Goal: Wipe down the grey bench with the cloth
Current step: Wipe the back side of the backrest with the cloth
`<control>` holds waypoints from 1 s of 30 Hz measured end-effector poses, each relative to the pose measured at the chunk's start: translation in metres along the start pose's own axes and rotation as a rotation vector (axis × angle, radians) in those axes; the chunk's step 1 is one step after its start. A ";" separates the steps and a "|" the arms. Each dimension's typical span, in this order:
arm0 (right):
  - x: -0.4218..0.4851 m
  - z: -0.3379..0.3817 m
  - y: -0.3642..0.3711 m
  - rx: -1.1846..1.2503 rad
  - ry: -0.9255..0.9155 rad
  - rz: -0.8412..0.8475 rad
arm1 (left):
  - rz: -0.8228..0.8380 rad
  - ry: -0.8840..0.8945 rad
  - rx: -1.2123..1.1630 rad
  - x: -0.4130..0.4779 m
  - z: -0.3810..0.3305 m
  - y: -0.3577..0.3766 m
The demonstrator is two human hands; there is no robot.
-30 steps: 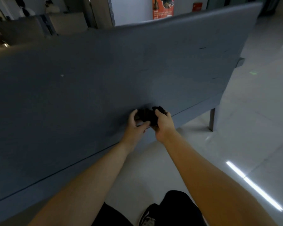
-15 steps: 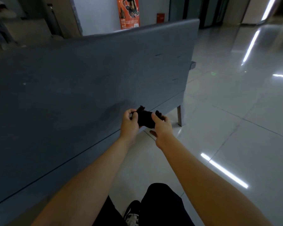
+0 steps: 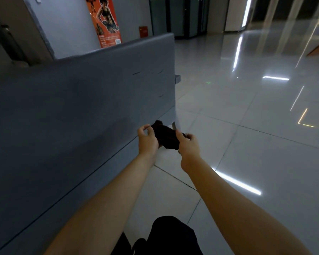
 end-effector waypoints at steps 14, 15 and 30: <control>0.053 0.032 0.031 0.129 0.001 0.046 | 0.326 0.084 0.175 0.038 -0.011 0.044; 0.062 0.038 0.035 0.126 -0.007 0.053 | 0.351 0.120 0.218 0.048 -0.013 0.046; 0.251 0.159 0.111 -0.205 -0.185 0.043 | 0.328 0.752 0.795 0.248 -0.057 0.121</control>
Point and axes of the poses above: each hand's wrist, its own x-axis towards the middle knuckle, its own y-axis out of the palm, z = x × y, the point moved 3 cm from there along x, towards the middle knuckle, and after that the axes turned 12 degrees about -x, right-handed, at the moved point
